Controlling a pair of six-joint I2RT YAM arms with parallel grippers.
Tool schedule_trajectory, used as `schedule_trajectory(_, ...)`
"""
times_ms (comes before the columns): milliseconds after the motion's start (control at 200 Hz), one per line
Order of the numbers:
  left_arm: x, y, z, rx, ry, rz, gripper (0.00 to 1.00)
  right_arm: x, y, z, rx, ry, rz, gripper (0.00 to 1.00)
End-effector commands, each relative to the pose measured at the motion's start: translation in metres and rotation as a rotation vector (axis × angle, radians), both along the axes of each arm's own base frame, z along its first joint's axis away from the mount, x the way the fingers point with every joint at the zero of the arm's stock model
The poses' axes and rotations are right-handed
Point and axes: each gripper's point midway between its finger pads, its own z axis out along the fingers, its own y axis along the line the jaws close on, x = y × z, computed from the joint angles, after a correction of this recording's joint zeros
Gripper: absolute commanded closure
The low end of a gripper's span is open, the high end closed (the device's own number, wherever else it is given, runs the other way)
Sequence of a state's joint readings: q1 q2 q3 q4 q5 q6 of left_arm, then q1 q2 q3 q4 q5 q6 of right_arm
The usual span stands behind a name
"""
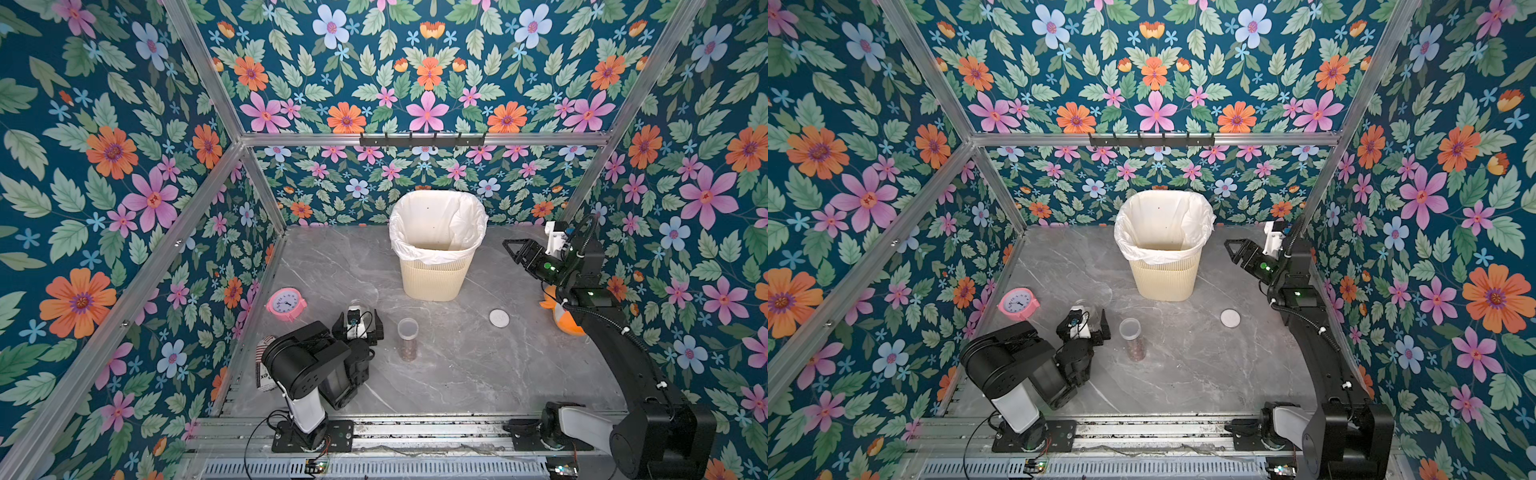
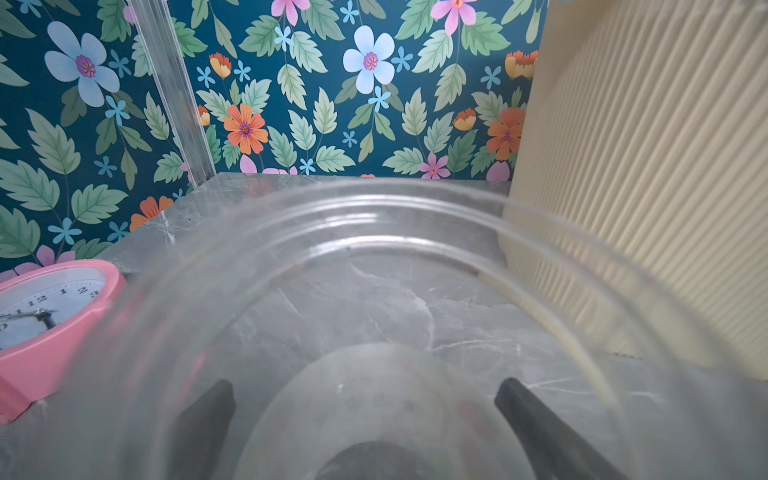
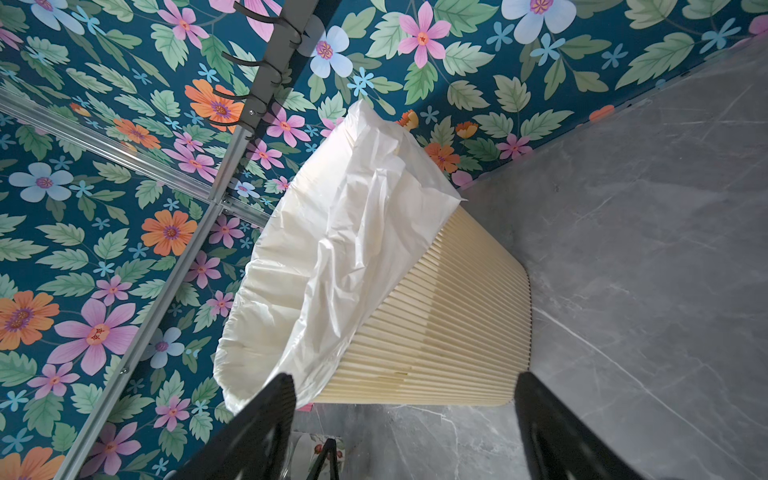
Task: Empty the moldy dried flower tea in the jars
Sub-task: Adjust the jar at the center of the board.
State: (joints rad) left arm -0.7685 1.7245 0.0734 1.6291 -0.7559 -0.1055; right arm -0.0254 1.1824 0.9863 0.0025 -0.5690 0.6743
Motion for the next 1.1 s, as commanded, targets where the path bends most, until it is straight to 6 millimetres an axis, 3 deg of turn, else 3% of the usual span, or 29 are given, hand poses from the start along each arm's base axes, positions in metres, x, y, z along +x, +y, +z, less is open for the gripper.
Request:
schedule_trajectory(0,-0.002,0.005,0.022,-0.066,-0.076,0.02,0.0,0.0,0.001,0.007,-0.004,-0.025,0.005,0.16)
schedule_trajectory(315,-0.007,0.003,0.031,-0.073,-0.038,-0.013,0.0,-0.001,0.001,0.013,0.001,-0.041,0.007,0.16)
schedule_trajectory(525,-0.014,0.013,0.042,-0.038,-0.014,0.006,0.0,0.002,0.003,0.013,0.026,-0.045,0.012,0.16)
schedule_trajectory(665,-0.017,0.015,0.059,-0.027,-0.038,-0.001,0.01,0.003,0.005,0.013,0.034,-0.041,0.024,0.16)
schedule_trajectory(830,-0.017,0.014,0.092,0.021,-0.085,-0.019,0.0,0.001,0.004,0.014,-0.012,-0.036,0.024,0.16)
schedule_trajectory(1095,-0.014,-0.008,0.125,0.08,-0.065,-0.127,0.0,0.001,0.006,0.009,-0.007,-0.023,0.036,0.16)
